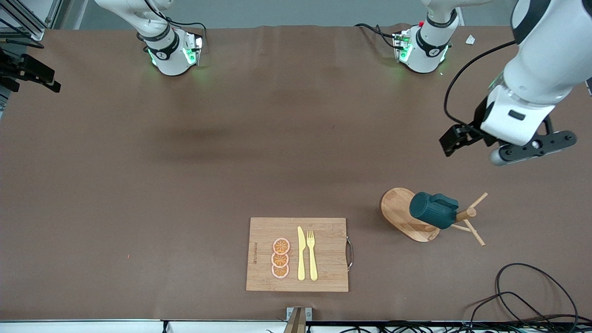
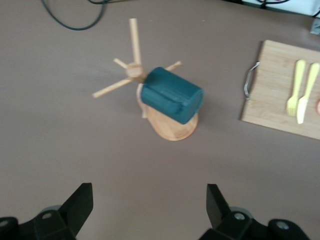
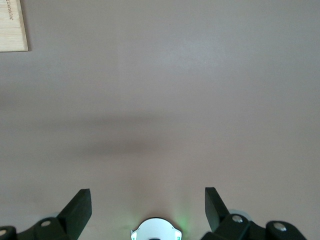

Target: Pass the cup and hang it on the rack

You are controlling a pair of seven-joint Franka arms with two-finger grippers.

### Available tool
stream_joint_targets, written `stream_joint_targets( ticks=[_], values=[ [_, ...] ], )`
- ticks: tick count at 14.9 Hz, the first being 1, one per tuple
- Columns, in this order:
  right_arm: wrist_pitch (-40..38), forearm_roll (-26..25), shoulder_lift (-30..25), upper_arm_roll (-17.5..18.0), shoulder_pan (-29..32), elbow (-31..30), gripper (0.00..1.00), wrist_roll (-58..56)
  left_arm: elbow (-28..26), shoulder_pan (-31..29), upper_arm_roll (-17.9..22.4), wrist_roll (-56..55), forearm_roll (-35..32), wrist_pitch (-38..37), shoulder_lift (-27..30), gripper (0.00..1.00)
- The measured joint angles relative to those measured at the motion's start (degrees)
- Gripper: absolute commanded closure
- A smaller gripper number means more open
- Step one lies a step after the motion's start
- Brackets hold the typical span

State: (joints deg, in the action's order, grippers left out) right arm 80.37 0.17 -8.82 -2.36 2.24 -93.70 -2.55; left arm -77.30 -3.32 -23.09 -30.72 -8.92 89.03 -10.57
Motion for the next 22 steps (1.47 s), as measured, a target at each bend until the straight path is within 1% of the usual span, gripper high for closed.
stream_joint_targets(
  ticks=[4, 6, 8, 11, 16, 18, 20, 22],
  values=[
    [0.04, 0.00, 0.00, 0.00, 0.00, 0.00, 0.00, -0.01, -0.94, 1.61, 5.13, 8.15, 0.01, -2.47, 3.34, 0.00],
    [0.07, 0.00, 0.00, 0.00, 0.00, 0.00, 0.00, -0.01, -1.42, 1.89, 6.67, 11.66, 0.29, -3.08, 4.61, 0.00],
    [0.08, 0.00, 0.00, 0.00, 0.00, 0.00, 0.00, -0.03, -2.72, 2.05, 8.24, 14.98, 2.25, -3.63, 6.03, 0.00],
    [0.10, 0.00, 0.00, 0.01, 0.00, 0.01, 0.00, -0.05, -6.13, 2.08, 11.22, 17.85, 5.94, -3.80, 8.89, 0.00],
    [0.11, 0.00, 0.00, 0.01, 0.00, 0.02, 0.00, -0.07, -13.54, 2.37, 11.88, 19.45, 6.55, -3.60, 14.24, 0.00],
    [0.12, 0.00, 0.00, 0.01, 0.00, 0.02, 0.00, -0.08, -14.72, 2.43, 11.89, 20.32, 6.57, -3.44, 15.34, 0.00],
    [0.12, 0.00, 0.00, 0.00, 0.00, 0.02, 0.00, -0.08, -14.77, 1.80, 12.02, 21.08, 6.93, -3.41, 15.57, 0.00],
    [0.12, 0.00, 0.00, 0.00, 0.00, 0.02, 0.00, -0.09, -14.78, 0.71, 12.26, 22.61, 8.67, -3.32, 15.57, 0.00]
  ],
)
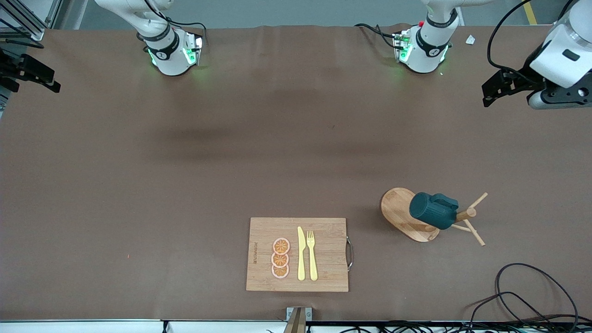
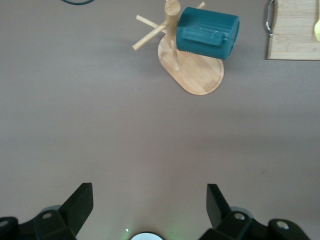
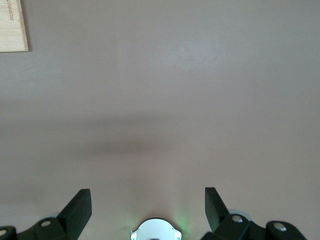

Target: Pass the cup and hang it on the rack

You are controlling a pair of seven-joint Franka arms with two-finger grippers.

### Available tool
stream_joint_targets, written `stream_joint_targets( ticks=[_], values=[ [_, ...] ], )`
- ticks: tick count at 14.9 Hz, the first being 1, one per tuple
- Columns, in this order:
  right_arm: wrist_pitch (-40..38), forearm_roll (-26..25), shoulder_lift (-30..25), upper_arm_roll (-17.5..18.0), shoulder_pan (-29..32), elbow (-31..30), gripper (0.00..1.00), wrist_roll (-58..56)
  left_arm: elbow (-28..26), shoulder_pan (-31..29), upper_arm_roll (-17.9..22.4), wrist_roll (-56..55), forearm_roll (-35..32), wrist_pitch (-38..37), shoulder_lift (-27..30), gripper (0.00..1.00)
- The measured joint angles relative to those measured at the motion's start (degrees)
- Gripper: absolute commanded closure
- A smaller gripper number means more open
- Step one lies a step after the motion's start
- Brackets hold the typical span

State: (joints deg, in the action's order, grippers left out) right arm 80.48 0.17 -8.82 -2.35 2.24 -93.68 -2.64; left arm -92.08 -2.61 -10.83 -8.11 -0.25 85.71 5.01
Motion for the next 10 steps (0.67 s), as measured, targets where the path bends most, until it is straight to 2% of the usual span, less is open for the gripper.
stream_joint_targets(
  ticks=[10],
  values=[
    [0.01, 0.00, 0.00, 0.00, 0.00, 0.00, 0.00, -0.01, 1.21, -0.45, 0.38, 1.36, 0.26, 0.78, -0.56, 0.00]
  ],
)
